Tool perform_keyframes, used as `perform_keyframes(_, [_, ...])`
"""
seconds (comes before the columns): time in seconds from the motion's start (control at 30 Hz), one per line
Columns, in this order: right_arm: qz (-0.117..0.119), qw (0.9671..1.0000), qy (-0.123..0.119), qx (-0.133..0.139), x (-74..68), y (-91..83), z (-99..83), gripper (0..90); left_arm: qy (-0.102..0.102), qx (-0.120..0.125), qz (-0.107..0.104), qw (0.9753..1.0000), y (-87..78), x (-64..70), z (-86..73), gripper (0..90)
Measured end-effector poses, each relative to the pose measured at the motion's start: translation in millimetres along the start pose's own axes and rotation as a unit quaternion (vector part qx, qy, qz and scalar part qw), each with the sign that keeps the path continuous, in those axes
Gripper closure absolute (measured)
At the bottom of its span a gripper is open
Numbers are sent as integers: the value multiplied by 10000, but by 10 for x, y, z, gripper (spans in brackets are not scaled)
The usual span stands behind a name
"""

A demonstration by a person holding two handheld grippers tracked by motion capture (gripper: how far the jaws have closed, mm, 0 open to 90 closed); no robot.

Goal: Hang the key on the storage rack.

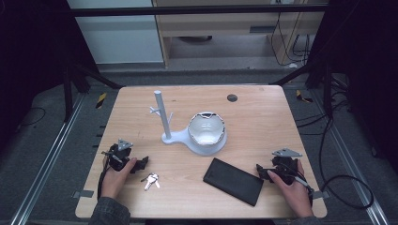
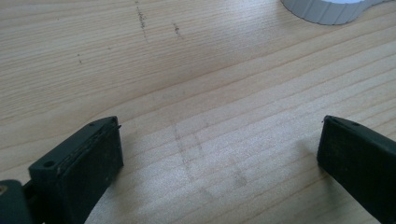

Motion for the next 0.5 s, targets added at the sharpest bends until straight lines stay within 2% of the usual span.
perform_keyframes(0.23, [-4,10000,-5,3,-9,-4,-5,7,-116,33,19,9999,-89,13,11,43])
perform_keyframes(0.3, [17,10000,15,8,-16,-8,-5,7,-25,100,93,9999,-136,41,14,48])
perform_keyframes(0.5, [17,10000,15,8,-16,-9,-5,7,84,229,3,9997,-221,145,13,44])
Point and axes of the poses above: each handheld gripper's, and its own axes: y roughly forward along the jaws, z roughly out of its top, x roughly to its right, the point moved 3 cm from there along y, roughly forward along the jaws, and after that the axes turned 13 degrees about -y, right-handed, at the moved point
